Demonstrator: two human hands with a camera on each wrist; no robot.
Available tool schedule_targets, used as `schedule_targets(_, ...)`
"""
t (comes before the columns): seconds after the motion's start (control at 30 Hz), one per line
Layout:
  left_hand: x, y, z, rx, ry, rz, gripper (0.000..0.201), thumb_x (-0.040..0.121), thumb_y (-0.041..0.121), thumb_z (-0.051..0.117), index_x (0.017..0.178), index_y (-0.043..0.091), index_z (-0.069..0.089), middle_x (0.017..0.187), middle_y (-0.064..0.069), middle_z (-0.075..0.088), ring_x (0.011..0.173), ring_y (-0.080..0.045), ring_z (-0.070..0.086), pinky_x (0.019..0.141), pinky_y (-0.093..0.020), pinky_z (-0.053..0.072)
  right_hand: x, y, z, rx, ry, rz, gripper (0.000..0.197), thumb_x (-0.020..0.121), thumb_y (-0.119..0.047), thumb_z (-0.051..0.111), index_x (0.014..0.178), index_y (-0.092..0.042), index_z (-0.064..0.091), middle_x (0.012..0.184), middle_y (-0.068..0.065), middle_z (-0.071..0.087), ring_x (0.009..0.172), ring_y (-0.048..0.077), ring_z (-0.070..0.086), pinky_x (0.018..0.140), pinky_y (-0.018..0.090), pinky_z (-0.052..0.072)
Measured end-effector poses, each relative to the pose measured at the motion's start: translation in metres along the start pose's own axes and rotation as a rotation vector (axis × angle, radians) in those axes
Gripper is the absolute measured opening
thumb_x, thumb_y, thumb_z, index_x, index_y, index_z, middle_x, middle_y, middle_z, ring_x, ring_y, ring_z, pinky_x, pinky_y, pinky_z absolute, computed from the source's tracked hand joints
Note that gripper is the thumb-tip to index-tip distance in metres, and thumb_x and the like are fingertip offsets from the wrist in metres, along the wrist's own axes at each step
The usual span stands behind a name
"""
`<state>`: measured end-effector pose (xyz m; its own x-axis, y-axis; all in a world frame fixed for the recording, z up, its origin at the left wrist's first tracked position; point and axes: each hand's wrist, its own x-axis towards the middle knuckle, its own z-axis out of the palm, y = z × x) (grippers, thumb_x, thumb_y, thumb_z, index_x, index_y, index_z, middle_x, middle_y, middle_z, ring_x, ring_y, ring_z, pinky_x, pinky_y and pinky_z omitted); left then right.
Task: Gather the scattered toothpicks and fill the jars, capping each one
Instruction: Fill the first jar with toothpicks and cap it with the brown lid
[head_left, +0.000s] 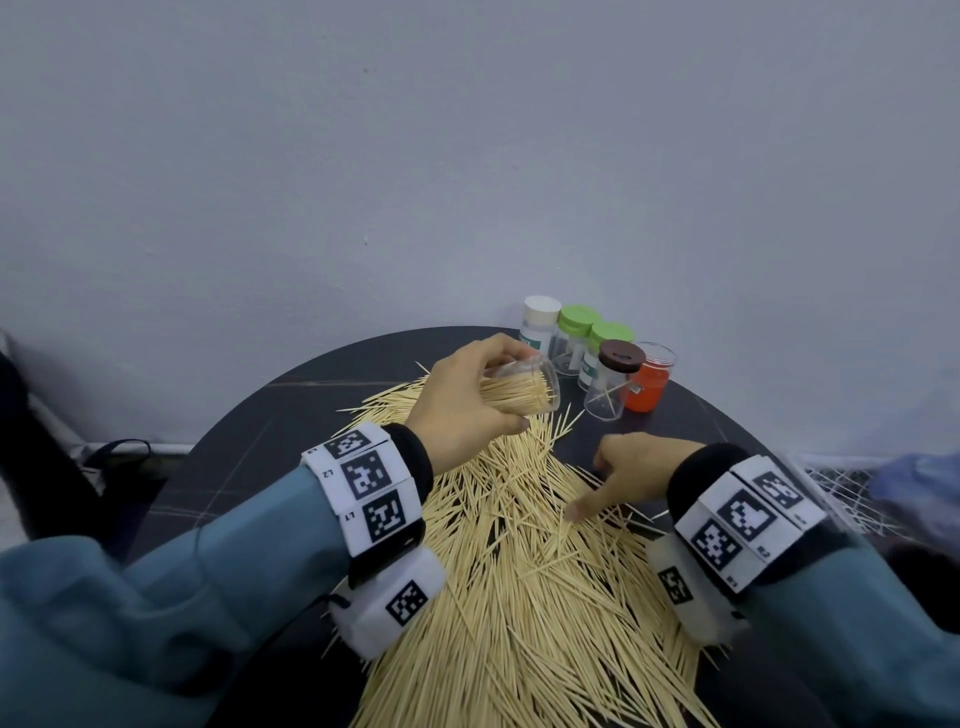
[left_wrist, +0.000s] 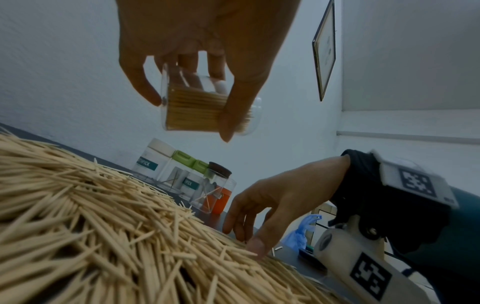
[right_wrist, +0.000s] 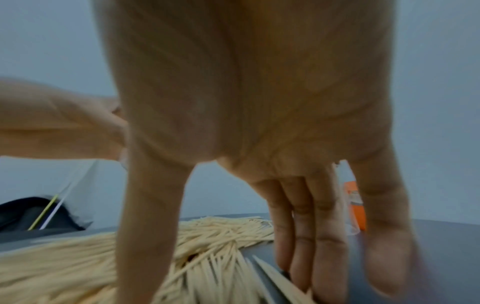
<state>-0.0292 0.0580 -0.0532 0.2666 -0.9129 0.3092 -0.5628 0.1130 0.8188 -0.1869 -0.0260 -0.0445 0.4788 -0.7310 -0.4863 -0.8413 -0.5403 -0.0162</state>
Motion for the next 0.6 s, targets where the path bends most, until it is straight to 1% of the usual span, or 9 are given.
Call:
schedule_targets(0.13,0.0,0.0,0.0,0.002,-0.002,0.0,0.055,0.066,0.004,0.08,0.11,0.028,0.059,0.112,0.006,0.06,0.102,-0.005,0.054,0.061,-0.003,0.043,-0.004,-0.015,0.004,-0.023,0.011,-0.043,0.061,0.082,-0.047,0.063,0.126,-0.008,0.045,0.124,0.006,0.052,0.106,0.019,0.05,0.083,0.027,0.041)
schedule_targets(0.2,0.0,-0.001,0.0,0.009,-0.001,0.001,0.055,0.066,0.005,0.08,0.111,0.028,0.059,0.113,0.006,0.061,0.104,-0.006,0.054,0.064,-0.003,0.041,-0.005,-0.021,0.007,-0.025,0.014,-0.059,0.054,0.085,-0.041,0.061,0.125,-0.008,0.046,0.124,0.006,0.052,0.107,0.02,0.051,0.081,0.027,0.041)
schedule_targets(0.3,0.0,-0.001,0.001,0.008,-0.003,-0.005,0.055,0.066,0.004,0.08,0.111,0.027,0.059,0.113,0.005,0.06,0.105,-0.007,0.054,0.067,-0.006,0.04,-0.006,-0.028,0.01,-0.039,0.03,-0.083,0.046,0.089,-0.036,0.059,0.121,-0.006,0.047,0.122,0.008,0.053,0.092,0.017,0.048,0.075,0.027,0.039)
schedule_targets(0.37,0.0,-0.001,0.001,0.009,-0.004,-0.006,0.055,0.066,0.003,0.08,0.111,0.027,0.059,0.113,0.005,0.061,0.105,-0.007,0.054,0.065,-0.005,0.04,-0.006,-0.031,0.01,-0.038,0.032,-0.087,0.042,0.09,-0.033,0.057,0.12,-0.005,0.048,0.121,0.009,0.053,0.094,0.019,0.051,0.074,0.027,0.041)
schedule_targets(0.4,0.0,-0.001,0.002,0.008,-0.003,-0.007,0.055,0.066,0.003,0.08,0.111,0.026,0.059,0.113,0.004,0.061,0.104,-0.007,0.054,0.066,-0.005,0.039,-0.007,-0.032,0.011,-0.038,0.03,-0.089,0.039,0.091,-0.032,0.057,0.118,-0.006,0.048,0.119,0.01,0.053,0.096,0.021,0.053,0.072,0.026,0.042)
schedule_targets(0.47,0.0,-0.001,0.002,0.007,-0.003,-0.01,0.056,0.066,0.003,0.08,0.113,0.025,0.06,0.113,0.004,0.061,0.104,-0.008,0.054,0.068,-0.008,0.04,-0.007,-0.036,0.011,-0.045,0.033,-0.096,0.032,0.092,-0.029,0.055,0.114,-0.006,0.049,0.109,0.01,0.051,0.092,0.021,0.052,0.064,0.023,0.041)
schedule_targets(0.5,0.0,-0.001,0.003,0.009,-0.003,-0.012,0.056,0.066,0.003,0.08,0.113,0.025,0.06,0.113,0.004,0.061,0.104,-0.008,0.054,0.069,-0.009,0.04,-0.007,-0.037,0.012,-0.054,0.04,-0.096,0.032,0.093,-0.027,0.054,0.115,-0.005,0.049,0.11,0.01,0.051,0.091,0.02,0.051,0.063,0.023,0.04)
schedule_targets(0.53,0.0,-0.001,0.003,0.015,-0.004,-0.012,0.056,0.066,0.004,0.08,0.113,0.025,0.06,0.113,0.004,0.06,0.104,-0.008,0.054,0.069,-0.01,0.04,-0.007,-0.038,0.012,-0.066,0.049,-0.096,0.033,0.093,-0.026,0.052,0.118,-0.004,0.048,0.115,0.011,0.052,0.095,0.021,0.052,0.067,0.024,0.04)
schedule_targets(0.6,0.0,-0.001,0.003,0.024,-0.004,-0.012,0.056,0.066,0.004,0.081,0.113,0.026,0.06,0.113,0.005,0.06,0.104,-0.009,0.054,0.071,-0.011,0.041,-0.006,-0.039,0.015,-0.089,0.062,-0.094,0.035,0.095,-0.023,0.048,0.123,-0.003,0.047,0.125,0.012,0.051,0.109,0.025,0.054,0.076,0.026,0.04)
